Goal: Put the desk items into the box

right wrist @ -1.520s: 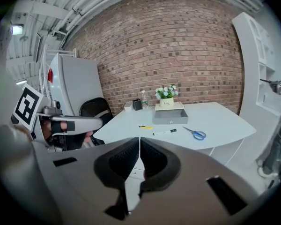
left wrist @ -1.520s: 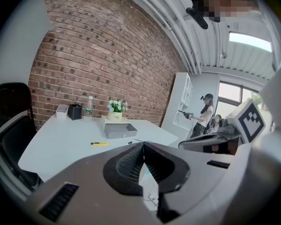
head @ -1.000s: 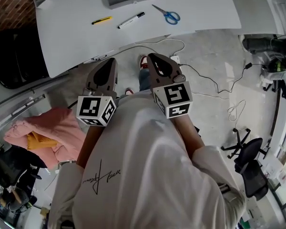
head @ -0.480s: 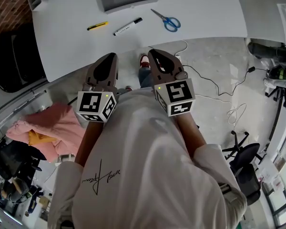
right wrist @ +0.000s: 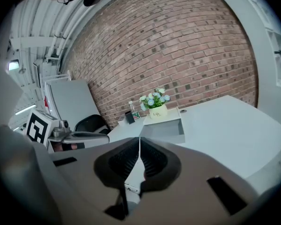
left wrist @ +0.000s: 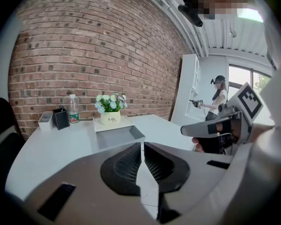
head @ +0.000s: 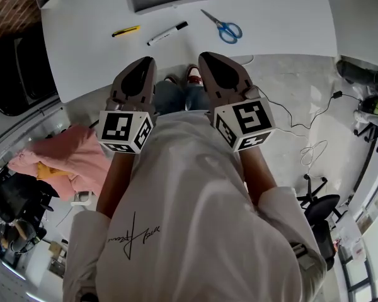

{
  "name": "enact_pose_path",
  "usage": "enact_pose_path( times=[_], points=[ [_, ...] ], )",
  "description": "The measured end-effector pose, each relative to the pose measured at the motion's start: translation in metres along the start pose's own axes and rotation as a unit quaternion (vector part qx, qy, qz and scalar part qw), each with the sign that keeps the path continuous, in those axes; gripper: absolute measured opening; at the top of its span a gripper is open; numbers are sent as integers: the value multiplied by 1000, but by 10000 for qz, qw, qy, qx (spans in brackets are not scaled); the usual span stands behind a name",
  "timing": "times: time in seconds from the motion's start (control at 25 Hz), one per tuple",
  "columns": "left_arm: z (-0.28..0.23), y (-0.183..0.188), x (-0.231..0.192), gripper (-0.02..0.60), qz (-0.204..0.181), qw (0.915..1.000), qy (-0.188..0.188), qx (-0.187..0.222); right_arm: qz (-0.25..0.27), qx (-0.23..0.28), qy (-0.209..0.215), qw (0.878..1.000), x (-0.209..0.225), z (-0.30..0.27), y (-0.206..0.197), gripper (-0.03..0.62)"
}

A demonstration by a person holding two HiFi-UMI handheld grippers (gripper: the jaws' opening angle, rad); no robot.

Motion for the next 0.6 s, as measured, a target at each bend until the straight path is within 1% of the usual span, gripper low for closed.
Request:
enact_pose_path(
  times=[0.16, 0.28, 0.4, 0.6],
  points=[
    [-11, -2, -4, 8, -139, 9998, 63, -141, -42, -69, -83, 9999, 11, -7, 0, 28],
    [-23, -4, -8, 8, -333, 9989, 32, -337, -99, -135, -122, 9998, 18, -11, -3, 28],
    [-36, -7, -12, 8, -607, 9964, -17, -590, -196, -197, -166, 9995, 23, -13, -9, 28],
    [-59, -12, -22, 9, -835, 9922, -45, -928, -358, -309, -215, 9986, 31, -19, -18, 28]
  ],
)
Point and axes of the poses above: the fingertips, and each gripper's own axes: z backward along the fingers, x to its right, y out of its top, the point moved 3 cm from there along z, backward along the fingers, and after that the axes turned 12 degrees about -x, right-handed, at the moved point
